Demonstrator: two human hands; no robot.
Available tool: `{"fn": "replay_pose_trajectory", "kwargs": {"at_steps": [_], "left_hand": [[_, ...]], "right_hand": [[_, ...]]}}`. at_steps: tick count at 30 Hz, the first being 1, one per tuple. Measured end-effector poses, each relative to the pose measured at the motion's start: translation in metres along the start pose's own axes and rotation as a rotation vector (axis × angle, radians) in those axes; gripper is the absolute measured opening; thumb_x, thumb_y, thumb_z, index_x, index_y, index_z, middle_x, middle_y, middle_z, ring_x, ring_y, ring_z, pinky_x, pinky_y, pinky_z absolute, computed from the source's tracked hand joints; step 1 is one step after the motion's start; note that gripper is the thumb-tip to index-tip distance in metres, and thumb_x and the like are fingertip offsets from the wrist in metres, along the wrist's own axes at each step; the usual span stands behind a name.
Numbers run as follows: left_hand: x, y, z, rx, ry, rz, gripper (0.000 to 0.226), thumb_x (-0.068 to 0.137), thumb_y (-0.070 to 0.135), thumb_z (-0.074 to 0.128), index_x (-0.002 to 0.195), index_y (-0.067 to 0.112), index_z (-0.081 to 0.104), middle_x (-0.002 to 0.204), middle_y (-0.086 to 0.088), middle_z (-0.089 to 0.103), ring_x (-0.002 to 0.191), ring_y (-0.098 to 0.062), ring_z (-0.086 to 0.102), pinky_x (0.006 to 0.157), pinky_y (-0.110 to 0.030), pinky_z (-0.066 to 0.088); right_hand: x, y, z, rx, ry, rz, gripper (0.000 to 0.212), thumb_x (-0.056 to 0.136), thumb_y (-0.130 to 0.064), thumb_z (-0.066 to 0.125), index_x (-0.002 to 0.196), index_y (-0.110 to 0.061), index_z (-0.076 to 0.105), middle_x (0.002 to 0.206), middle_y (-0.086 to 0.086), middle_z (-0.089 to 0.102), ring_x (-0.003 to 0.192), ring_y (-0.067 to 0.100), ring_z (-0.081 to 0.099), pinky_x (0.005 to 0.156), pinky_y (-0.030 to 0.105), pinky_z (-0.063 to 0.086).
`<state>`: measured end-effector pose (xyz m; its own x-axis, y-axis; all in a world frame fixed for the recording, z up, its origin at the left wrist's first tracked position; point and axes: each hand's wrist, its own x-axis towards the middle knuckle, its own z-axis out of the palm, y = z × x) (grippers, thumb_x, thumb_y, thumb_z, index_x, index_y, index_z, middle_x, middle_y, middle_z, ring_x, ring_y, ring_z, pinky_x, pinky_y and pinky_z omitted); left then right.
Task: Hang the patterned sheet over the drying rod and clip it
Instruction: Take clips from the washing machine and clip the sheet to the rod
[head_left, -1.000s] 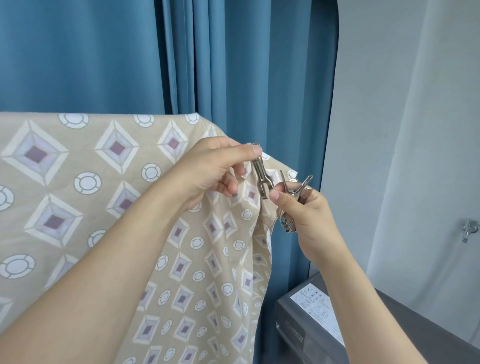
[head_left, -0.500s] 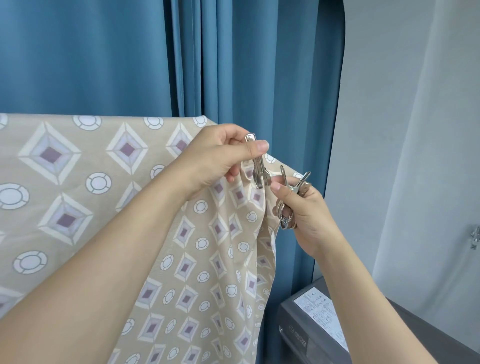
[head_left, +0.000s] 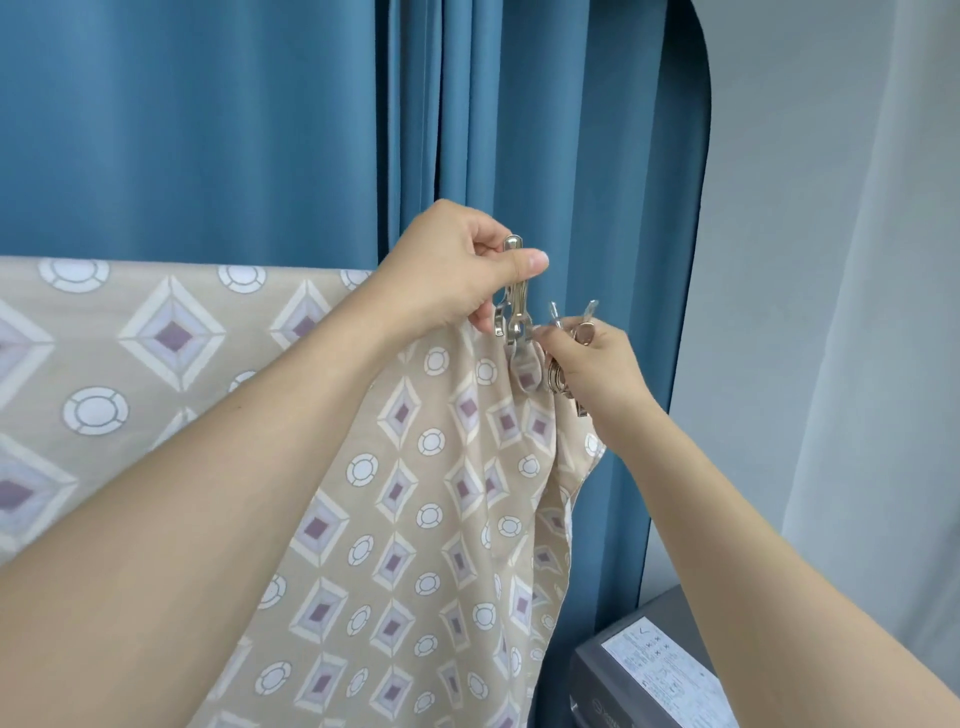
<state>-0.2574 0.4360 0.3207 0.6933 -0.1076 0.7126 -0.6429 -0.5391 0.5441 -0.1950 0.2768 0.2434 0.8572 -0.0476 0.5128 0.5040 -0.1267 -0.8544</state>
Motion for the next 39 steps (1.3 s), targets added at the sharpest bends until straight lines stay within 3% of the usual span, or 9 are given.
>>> {"fn": "replay_pose_trajectory", "kwargs": {"at_steps": [6, 10, 15, 18, 22, 27, 31, 35, 39], "left_hand": [[0.028, 0.008, -0.020, 0.133, 0.080, -0.025, 0.029, 0.089, 0.034, 0.068, 0.087, 0.006, 0.072, 0.055, -0.010, 0.065, 0.051, -0.018, 0.069, 0.050, -0.018, 0.045], [0.042, 0.010, -0.025, 0.187, 0.142, -0.025, 0.028, 0.090, 0.035, 0.067, 0.086, 0.008, 0.072, 0.054, -0.007, 0.065, 0.048, -0.013, 0.066, 0.045, -0.014, 0.039], [0.056, 0.007, -0.023, 0.254, 0.144, -0.007, 0.030, 0.089, 0.034, 0.066, 0.081, 0.007, 0.072, 0.053, -0.007, 0.066, 0.055, -0.016, 0.070, 0.053, -0.015, 0.045], [0.063, 0.002, -0.022, 0.313, 0.084, -0.048, 0.030, 0.088, 0.037, 0.066, 0.080, 0.009, 0.073, 0.052, -0.007, 0.066, 0.048, -0.012, 0.065, 0.058, -0.019, 0.044], [0.071, -0.007, -0.023, 0.396, -0.019, -0.140, 0.029, 0.085, 0.040, 0.071, 0.076, 0.013, 0.074, 0.042, -0.003, 0.053, 0.041, -0.015, 0.049, 0.056, -0.022, 0.041], [0.074, -0.022, -0.022, 0.401, -0.102, -0.209, 0.047, 0.082, 0.040, 0.074, 0.087, -0.006, 0.067, 0.048, -0.005, 0.034, 0.048, -0.021, 0.029, 0.056, -0.027, 0.030], [0.074, -0.022, -0.022, 0.446, -0.125, -0.186, 0.050, 0.080, 0.046, 0.073, 0.087, -0.003, 0.070, 0.056, -0.007, 0.039, 0.054, -0.021, 0.035, 0.055, -0.026, 0.032], [0.069, -0.015, -0.018, 0.522, -0.172, -0.148, 0.042, 0.077, 0.051, 0.074, 0.069, 0.010, 0.067, 0.057, -0.002, 0.052, 0.054, -0.020, 0.048, 0.056, -0.026, 0.040], [0.066, -0.010, -0.013, 0.540, -0.207, -0.132, 0.042, 0.074, 0.052, 0.076, 0.077, 0.011, 0.066, 0.066, 0.000, 0.060, 0.058, -0.018, 0.054, 0.059, -0.027, 0.043]], "right_hand": [[0.025, -0.009, 0.018, -0.046, -0.019, -0.035, 0.041, 0.079, -0.036, 0.075, 0.100, -0.001, 0.068, 0.070, 0.006, 0.055, 0.060, 0.016, 0.046, 0.061, 0.030, 0.038], [0.034, -0.008, 0.022, -0.003, -0.101, 0.047, 0.026, 0.080, -0.025, 0.078, 0.102, -0.012, 0.071, 0.091, 0.011, 0.071, 0.072, 0.018, 0.061, 0.069, 0.031, 0.049], [0.037, -0.007, 0.023, -0.033, -0.216, 0.088, 0.040, 0.083, -0.023, 0.075, 0.105, 0.009, 0.063, 0.070, 0.015, 0.056, 0.041, 0.017, 0.046, 0.045, 0.024, 0.038], [0.040, -0.007, 0.024, -0.053, -0.245, 0.092, 0.043, 0.084, -0.025, 0.074, 0.102, 0.012, 0.061, 0.065, 0.014, 0.054, 0.036, 0.015, 0.044, 0.040, 0.021, 0.034], [0.044, -0.006, 0.023, -0.068, -0.274, 0.089, 0.035, 0.084, -0.024, 0.075, 0.094, 0.008, 0.063, 0.072, 0.016, 0.059, 0.037, 0.017, 0.046, 0.041, 0.024, 0.039], [0.049, 0.001, 0.023, -0.072, -0.269, 0.052, 0.037, 0.083, -0.026, 0.076, 0.099, 0.006, 0.065, 0.074, 0.016, 0.063, 0.047, 0.023, 0.049, 0.043, 0.028, 0.043], [0.049, 0.003, 0.025, -0.063, -0.261, 0.051, 0.039, 0.082, -0.026, 0.076, 0.100, 0.007, 0.065, 0.078, 0.019, 0.064, 0.052, 0.024, 0.051, 0.043, 0.028, 0.043], [0.047, 0.002, 0.027, -0.039, -0.256, 0.056, 0.043, 0.083, -0.024, 0.076, 0.100, 0.012, 0.061, 0.074, 0.017, 0.059, 0.056, 0.024, 0.049, 0.042, 0.027, 0.041], [0.044, 0.000, 0.025, -0.043, -0.259, 0.046, 0.046, 0.082, -0.024, 0.077, 0.099, 0.015, 0.059, 0.074, 0.018, 0.056, 0.060, 0.027, 0.049, 0.043, 0.028, 0.041]]}}
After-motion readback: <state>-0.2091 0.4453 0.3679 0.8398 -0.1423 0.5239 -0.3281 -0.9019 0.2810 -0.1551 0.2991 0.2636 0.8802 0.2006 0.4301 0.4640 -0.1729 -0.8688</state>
